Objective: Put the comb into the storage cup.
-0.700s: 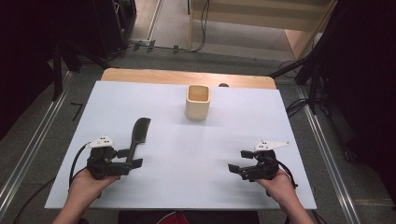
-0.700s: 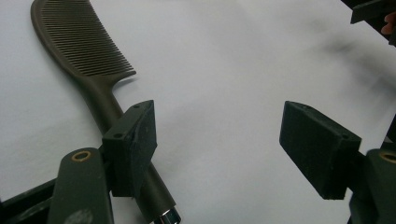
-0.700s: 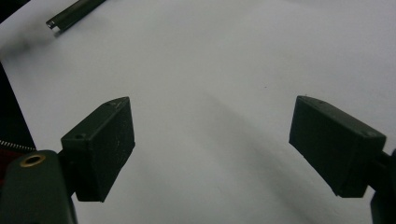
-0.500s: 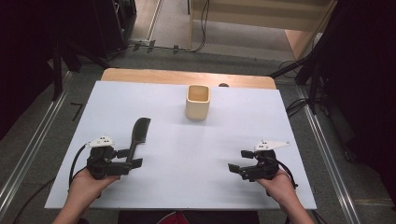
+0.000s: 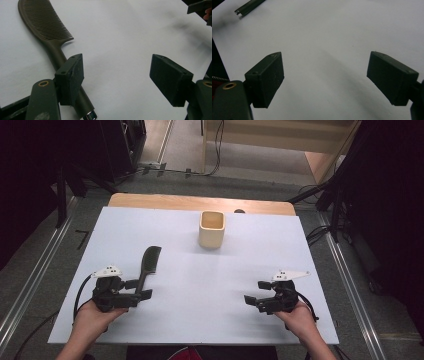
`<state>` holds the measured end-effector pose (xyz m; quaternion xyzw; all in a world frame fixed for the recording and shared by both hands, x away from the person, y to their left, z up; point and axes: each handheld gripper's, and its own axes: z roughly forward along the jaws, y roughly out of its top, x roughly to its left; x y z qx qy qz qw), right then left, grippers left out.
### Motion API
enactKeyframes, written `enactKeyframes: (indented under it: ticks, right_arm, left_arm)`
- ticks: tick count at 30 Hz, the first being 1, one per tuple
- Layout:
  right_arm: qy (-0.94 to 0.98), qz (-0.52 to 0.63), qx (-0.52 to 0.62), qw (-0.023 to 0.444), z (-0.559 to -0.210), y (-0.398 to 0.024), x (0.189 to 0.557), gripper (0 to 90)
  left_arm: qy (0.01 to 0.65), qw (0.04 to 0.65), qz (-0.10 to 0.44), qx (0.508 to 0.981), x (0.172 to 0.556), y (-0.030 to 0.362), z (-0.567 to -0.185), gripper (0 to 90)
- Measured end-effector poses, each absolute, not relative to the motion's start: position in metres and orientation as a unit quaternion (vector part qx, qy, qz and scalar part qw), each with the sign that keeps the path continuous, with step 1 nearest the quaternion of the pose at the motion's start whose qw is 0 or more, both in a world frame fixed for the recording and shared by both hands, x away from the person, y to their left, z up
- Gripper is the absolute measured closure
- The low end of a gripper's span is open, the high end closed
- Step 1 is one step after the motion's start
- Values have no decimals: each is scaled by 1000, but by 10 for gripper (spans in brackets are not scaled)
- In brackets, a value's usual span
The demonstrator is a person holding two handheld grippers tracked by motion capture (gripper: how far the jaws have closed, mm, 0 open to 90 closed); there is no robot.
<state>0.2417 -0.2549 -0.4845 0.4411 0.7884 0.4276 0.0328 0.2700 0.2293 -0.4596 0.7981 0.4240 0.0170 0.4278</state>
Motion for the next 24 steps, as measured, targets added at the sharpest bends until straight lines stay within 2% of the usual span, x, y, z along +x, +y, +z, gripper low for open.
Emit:
enactKeyframes:
  ticks: [10,24]
  right_arm:
    - [790,425,441,33,-485,-254,242,124]
    - [790,422,444,35,-485,-255,242,124]
  left_arm:
    - [427,428,21,796,271,229,-459,285]
    - [471,403,35,784,292,229,-466,283]
